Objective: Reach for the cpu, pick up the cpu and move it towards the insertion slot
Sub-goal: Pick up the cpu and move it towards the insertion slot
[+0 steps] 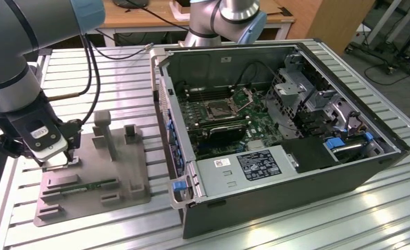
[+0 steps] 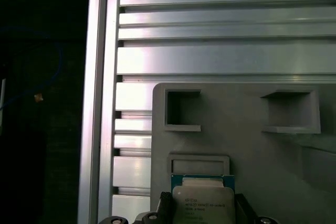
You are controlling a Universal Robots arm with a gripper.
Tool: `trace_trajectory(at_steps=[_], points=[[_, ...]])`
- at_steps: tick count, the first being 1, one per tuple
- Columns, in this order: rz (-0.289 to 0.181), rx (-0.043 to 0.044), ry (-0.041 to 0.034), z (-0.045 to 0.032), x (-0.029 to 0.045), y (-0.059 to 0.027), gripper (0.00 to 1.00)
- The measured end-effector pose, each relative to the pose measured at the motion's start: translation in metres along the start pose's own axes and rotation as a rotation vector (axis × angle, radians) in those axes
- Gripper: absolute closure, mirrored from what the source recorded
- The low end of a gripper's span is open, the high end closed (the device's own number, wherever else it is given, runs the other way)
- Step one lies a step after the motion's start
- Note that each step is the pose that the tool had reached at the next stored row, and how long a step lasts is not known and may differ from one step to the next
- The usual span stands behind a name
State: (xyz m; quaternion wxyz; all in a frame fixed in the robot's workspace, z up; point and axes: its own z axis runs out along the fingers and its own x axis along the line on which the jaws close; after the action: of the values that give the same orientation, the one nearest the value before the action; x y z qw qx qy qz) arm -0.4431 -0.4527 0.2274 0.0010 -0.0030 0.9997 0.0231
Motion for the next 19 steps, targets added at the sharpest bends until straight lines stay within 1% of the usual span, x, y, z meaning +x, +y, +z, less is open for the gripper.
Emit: trace_trajectory(at_steps=[19], points=[[0.004,-0.0007,-0.0004,-0.0057,0.0000,0.0003,0.45]])
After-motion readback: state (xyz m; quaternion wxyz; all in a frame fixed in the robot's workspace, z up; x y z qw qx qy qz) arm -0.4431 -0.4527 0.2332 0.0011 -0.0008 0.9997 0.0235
